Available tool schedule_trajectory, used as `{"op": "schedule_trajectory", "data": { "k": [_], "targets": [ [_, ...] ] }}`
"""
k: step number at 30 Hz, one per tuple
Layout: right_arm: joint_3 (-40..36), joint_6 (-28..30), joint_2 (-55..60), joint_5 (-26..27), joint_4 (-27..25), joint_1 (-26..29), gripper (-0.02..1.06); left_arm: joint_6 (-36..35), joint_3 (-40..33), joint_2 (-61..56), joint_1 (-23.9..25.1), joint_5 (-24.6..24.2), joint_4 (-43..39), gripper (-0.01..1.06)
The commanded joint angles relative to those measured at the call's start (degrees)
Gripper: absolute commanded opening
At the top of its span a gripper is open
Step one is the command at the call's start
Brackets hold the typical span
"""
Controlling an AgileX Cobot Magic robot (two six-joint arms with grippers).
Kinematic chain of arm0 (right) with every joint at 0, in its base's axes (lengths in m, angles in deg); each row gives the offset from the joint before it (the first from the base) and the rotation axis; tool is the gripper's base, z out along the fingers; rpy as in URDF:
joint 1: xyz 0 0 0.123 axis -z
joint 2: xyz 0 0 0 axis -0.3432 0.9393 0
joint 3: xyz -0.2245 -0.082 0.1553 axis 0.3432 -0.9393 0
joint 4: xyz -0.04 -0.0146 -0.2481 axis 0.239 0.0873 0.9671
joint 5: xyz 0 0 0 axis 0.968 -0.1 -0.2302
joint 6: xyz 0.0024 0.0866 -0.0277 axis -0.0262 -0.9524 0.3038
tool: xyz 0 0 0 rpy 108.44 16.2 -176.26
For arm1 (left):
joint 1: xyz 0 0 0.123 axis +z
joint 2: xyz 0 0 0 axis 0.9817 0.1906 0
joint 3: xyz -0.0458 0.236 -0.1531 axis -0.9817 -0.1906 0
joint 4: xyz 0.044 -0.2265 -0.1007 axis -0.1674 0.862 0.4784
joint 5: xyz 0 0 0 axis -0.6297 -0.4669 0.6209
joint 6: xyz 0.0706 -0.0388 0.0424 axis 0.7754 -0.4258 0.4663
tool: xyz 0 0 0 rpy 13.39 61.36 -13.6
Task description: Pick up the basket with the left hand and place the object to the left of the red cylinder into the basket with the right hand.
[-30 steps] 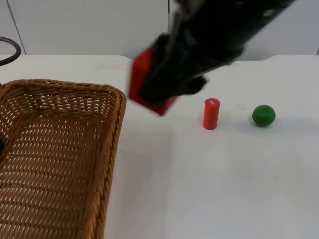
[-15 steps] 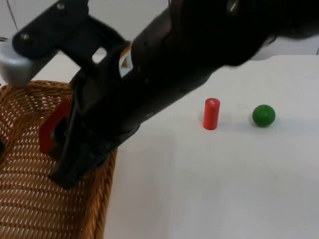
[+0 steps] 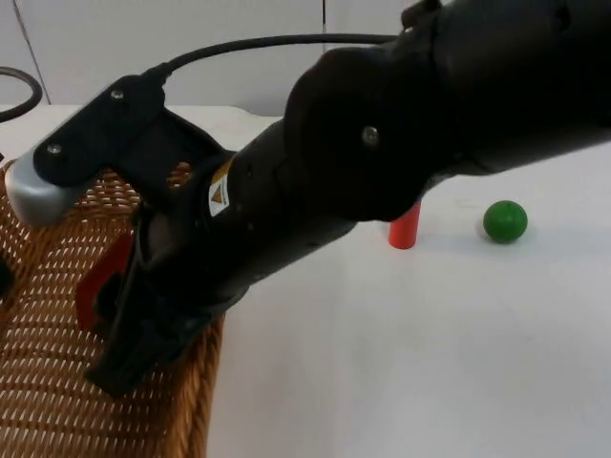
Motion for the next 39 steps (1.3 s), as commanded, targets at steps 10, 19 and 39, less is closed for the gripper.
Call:
{"op": "schedule_trajectory", "data": {
  "k": [10,19,39],
  "targets": [
    [-0.11,0.25,-9.27,-1.19,-0.10,-0.26,0.85,1.11,0.29,-0.29,0.17,-1.90,2.75,0.00],
    [-0.11,-1.11,-29.01,-14.19,0.18,-0.13,0.85,1.20,0.29,-0.29,0.17,-1.90,2.75,0.00],
    [-9.70,-13.72,-56.49,-32.49,9.93,-0.13,0.85,1.23,0.29,-0.29,0.17,-0.61,3.13,0.00]
  ]
}}
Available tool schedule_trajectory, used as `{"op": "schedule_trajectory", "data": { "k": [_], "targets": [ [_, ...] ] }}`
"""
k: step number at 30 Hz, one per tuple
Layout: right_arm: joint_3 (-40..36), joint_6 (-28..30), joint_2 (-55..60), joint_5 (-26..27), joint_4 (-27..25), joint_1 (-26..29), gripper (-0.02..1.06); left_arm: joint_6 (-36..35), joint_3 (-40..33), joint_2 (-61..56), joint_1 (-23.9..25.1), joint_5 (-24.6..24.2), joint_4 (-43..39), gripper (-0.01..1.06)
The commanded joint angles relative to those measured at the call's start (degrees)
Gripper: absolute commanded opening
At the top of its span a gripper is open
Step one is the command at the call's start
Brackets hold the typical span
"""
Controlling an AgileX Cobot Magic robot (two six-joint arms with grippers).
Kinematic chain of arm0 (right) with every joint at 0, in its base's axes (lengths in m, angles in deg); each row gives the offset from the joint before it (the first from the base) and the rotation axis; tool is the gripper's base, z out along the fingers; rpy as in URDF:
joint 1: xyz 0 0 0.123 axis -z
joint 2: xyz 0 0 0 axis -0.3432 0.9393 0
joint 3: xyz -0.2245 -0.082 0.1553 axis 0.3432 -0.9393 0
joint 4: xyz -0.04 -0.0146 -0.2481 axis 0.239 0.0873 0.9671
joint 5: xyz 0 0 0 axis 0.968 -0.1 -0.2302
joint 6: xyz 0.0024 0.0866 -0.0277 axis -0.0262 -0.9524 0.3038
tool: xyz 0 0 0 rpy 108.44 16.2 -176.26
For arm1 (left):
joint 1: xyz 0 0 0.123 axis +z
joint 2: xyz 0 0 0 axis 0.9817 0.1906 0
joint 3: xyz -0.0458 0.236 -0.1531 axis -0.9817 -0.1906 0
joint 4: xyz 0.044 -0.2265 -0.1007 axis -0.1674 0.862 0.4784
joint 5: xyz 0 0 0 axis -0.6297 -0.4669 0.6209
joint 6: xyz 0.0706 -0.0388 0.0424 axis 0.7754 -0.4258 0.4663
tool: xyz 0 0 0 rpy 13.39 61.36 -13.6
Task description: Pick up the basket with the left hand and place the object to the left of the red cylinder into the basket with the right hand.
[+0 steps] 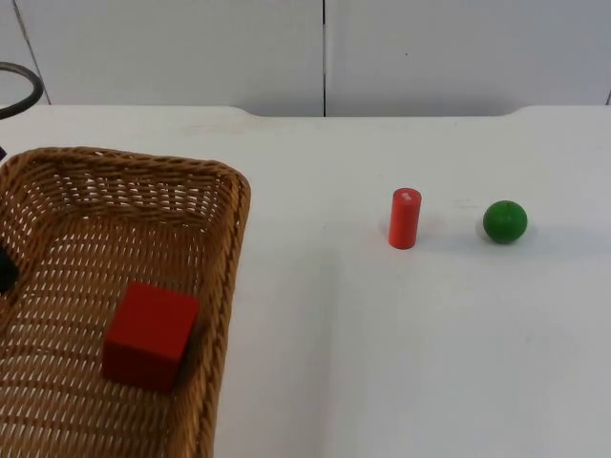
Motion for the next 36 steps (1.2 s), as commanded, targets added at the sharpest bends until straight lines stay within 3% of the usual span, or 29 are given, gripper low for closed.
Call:
{"op": "schedule_trajectory", "data": {
  "k": [1,3,10,13,17,26,36],
  "targets": [
    [-2.20,-0.61,-2.58,0.06,1.15,-0.13,0.85,0.27,0.29,-0.40,0.17,-1.32,2.37,0.00],
    [-4.23,-3.14,-4.82,0.10,2.66,-0.13,0.85,0.27,0.29,-0.40,0.17,-1.28,2.52,0.00],
    [-6.11,-3.45,-8.06,0.11,4.91,-0.13,0.85,0.27,0.09,-0.40,0.04,0.04,5.67,0.00],
    [-6.11,-3.45,-8.58,0.11,9.44,-0.13,0.85,1.16,-0.46,-0.01,-2.37,1.99,7.41,0.00],
    [-6.11,-3.45,-8.47,0.39,11.27,-0.13,0.85,-0.68,-0.23,1.61,-6.48,5.06,7.95,0.00],
    [-6.33,-4.39,-8.47,0.51,11.52,-0.13,0.85,-0.57,-0.25,10.20,-14.32,13.04,16.98,0.00],
    [-6.33,-5.11,-8.47,0.51,11.52,-0.13,0.85,2.25,-0.25,16.95,-16.29,17.61,19.22,0.00]
  ]
}}
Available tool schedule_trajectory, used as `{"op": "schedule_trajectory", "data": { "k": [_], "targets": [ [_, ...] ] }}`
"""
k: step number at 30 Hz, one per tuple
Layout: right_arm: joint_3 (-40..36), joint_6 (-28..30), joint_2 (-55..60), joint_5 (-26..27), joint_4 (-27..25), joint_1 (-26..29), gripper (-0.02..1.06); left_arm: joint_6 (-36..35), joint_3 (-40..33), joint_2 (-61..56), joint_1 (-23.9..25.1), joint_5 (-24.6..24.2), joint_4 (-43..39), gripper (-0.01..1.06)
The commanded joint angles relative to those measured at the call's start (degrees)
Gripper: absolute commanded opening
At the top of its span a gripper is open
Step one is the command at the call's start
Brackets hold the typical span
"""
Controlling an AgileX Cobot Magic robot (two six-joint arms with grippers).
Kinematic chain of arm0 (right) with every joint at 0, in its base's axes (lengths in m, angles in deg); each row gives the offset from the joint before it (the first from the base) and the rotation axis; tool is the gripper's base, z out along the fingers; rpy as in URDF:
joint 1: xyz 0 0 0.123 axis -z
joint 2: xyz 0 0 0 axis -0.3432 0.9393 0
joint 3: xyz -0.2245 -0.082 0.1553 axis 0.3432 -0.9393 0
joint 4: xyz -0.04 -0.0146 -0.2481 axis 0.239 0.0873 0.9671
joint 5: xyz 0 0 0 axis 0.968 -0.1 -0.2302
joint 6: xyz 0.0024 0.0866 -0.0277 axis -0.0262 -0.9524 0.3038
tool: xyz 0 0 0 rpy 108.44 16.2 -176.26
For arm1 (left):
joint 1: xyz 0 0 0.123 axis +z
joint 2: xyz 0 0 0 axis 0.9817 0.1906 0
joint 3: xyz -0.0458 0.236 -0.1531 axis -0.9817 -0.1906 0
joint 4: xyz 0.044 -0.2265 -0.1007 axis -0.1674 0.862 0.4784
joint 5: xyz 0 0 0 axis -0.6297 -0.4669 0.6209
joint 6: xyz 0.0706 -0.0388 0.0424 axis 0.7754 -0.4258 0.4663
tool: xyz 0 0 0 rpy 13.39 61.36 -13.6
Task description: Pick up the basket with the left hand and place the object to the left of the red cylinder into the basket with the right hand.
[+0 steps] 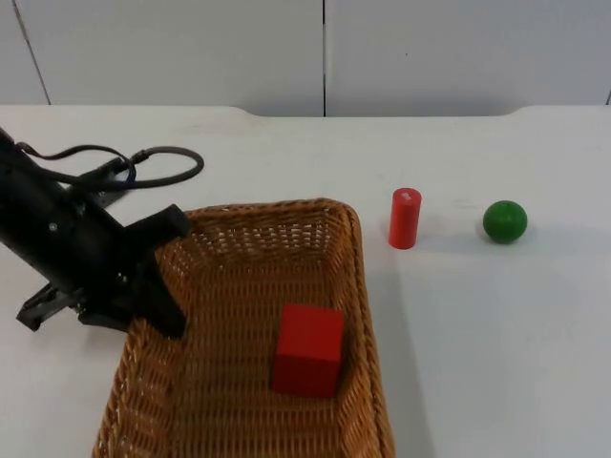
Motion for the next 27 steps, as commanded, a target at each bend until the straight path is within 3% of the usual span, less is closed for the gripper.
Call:
{"op": "schedule_trajectory", "data": {
  "k": [1,3,5,6,9,10,14,19,27],
  "targets": [
    [-0.02,-0.20,-0.22,0.54,0.37,-0.13,0.85,1.17,0.07,-0.05,-0.36,0.25,1.13,0.00],
    [-0.02,-0.19,-0.22,0.54,0.62,-0.13,0.85,1.17,0.07,-0.05,-0.36,0.61,1.24,0.00],
    [-0.02,-0.19,-0.22,0.34,0.61,-0.13,0.85,1.17,0.07,-0.05,-0.36,0.91,1.24,0.10],
    [-0.02,-0.19,-0.22,0.34,0.61,-0.13,0.85,1.17,0.07,-0.05,-0.36,0.91,1.24,0.10],
    [-0.02,-0.19,-0.22,-0.02,0.61,-0.13,0.85,1.17,0.07,-0.05,0.00,0.68,1.13,0.38],
    [-0.02,-0.19,-0.22,-0.02,0.61,-0.13,0.85,1.17,0.07,-0.05,0.00,0.68,1.13,0.38],
    [-0.02,-0.19,-0.22,-0.38,0.61,-0.13,0.85,1.17,0.20,-0.29,1.12,1.32,-2.08,0.80],
    [-0.02,-0.19,-0.22,-0.38,0.61,-0.13,0.85,1.17,0.20,-1.27,4.89,1.57,-3.71,0.93],
    [-0.02,-0.19,-0.22,-0.17,0.74,-0.13,0.85,0.92,0.09,-11.98,10.78,4.17,-5.81,0.93]
  ]
}}
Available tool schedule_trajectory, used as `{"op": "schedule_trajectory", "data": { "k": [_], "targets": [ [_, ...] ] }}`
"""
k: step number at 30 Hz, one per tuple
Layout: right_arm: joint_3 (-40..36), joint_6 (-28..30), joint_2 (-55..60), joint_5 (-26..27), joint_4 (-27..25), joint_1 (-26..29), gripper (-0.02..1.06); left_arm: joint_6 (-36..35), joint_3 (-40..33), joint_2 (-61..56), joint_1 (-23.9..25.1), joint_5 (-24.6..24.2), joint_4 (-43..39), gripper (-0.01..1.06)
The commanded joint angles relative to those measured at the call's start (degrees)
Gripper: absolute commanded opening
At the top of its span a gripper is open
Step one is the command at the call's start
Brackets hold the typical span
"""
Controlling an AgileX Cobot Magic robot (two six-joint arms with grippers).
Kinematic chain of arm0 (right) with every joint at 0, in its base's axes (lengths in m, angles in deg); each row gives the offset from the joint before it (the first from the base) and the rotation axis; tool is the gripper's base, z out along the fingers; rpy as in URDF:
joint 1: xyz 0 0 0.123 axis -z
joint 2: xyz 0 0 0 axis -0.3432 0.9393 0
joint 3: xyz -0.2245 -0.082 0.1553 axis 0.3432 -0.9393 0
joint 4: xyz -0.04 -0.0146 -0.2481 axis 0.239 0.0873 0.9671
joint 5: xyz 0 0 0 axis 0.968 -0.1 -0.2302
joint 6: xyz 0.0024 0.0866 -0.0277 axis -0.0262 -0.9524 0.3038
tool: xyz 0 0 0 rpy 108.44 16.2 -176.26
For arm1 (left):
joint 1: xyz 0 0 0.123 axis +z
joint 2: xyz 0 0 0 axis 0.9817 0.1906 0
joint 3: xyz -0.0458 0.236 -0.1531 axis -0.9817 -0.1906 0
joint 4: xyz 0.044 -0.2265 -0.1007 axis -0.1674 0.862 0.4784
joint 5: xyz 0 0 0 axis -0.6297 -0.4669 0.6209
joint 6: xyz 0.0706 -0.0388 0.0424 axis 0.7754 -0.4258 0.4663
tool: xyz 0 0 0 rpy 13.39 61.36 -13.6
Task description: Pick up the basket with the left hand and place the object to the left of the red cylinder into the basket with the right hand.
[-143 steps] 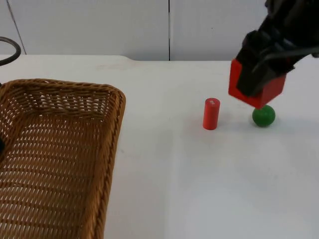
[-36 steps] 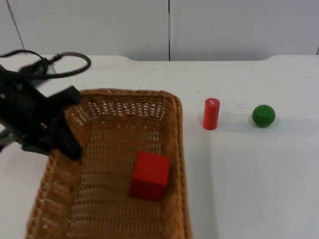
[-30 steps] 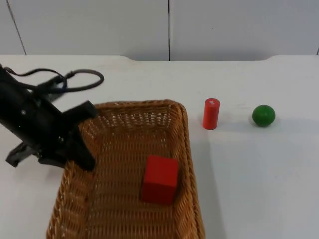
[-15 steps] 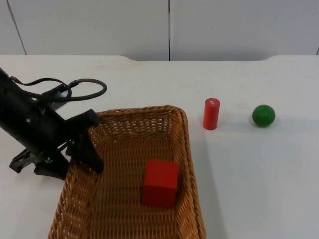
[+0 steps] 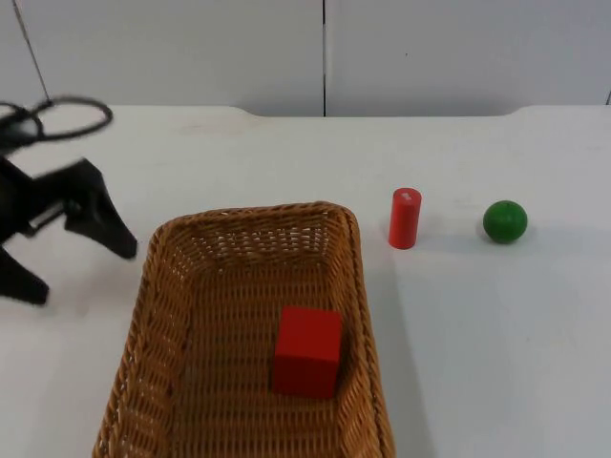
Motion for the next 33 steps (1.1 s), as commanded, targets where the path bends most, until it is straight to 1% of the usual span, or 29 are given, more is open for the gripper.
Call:
{"op": "schedule_trajectory", "data": {
  "k": [1,2,5,7,9,10,11,13,14,15,17,19,20,24,25,26,30,33],
  "targets": [
    [-0.02,-0.19,-0.22,0.29,0.55,-0.13,0.85,0.02,0.09,-3.80,0.57,0.42,-1.11,0.93],
    [-0.02,-0.19,-0.22,0.58,0.55,-0.13,0.85,0.02,0.09,-5.83,0.56,1.12,-1.36,0.93],
    [-0.02,-0.19,-0.22,1.23,0.55,-0.13,0.85,-2.83,0.09,-13.92,0.43,4.29,-5.36,0.93],
    [-0.02,-0.19,-0.22,1.36,0.55,-0.13,0.85,-3.70,0.09,-16.15,0.43,4.87,-6.84,0.93],
    [-0.02,-0.19,-0.22,1.36,0.55,-0.13,0.85,-7.22,0.02,-20.00,0.43,6.24,-11.45,0.93],
    [-0.02,-0.19,-0.22,1.36,0.55,-0.13,0.85,-7.22,0.02,-20.00,0.43,6.24,-11.45,0.93],
    [-0.02,-0.19,-0.22,1.49,0.65,-0.13,0.85,-9.96,0.02,-22.20,0.43,6.62,-14.47,0.93],
    [-0.02,-0.32,-0.22,1.65,1.46,-0.13,0.85,-11.36,0.02,-25.44,0.43,6.62,-16.23,0.93],
    [-0.02,-1.79,-0.22,2.12,2.14,-0.13,0.85,-11.31,0.02,-26.83,0.43,6.62,-16.22,0.93],
    [-0.02,-1.79,-0.22,2.12,2.14,-0.13,0.85,-11.31,0.02,-26.83,0.43,6.62,-16.22,0.93],
    [-0.02,-4.97,-0.48,3.08,4.23,-0.13,0.85,-11.17,0.02,-30.28,0.35,6.01,-16.37,0.93],
    [-0.02,-7.57,-0.98,3.13,6.21,-0.13,0.85,-10.49,0.02,-33.36,0.11,4.41,-17.73,0.93],
    [-0.02,-7.57,-0.98,3.13,6.21,-0.13,0.85,-10.49,0.02,-33.36,0.11,4.41,-17.73,0.93],
    [-0.02,-10.28,-2.85,3.67,7.36,-0.13,0.85,-10.49,0.02,-40.27,-1.08,1.61,-22.05,0.93],
    [-0.02,-10.28,-2.85,3.67,7.36,-0.13,0.85,-10.49,0.02,-40.27,-1.08,1.61,-22.05,0.93],
    [-0.02,-11.66,-3.46,3.99,8.08,-0.13,0.85,-11.14,0.02,-43.39,-1.20,1.46,-22.24,0.93],
    [-0.15,-11.82,-6.42,3.98,8.09,-0.13,0.85,-11.25,0.02,-49.69,-1.20,1.46,-21.01,0.93],
    [-1.91,-13.13,-9.75,4.60,8.09,-0.13,0.85,-11.25,0.02,-55.72,-1.20,0.97,-19.67,0.93]
  ]
}}
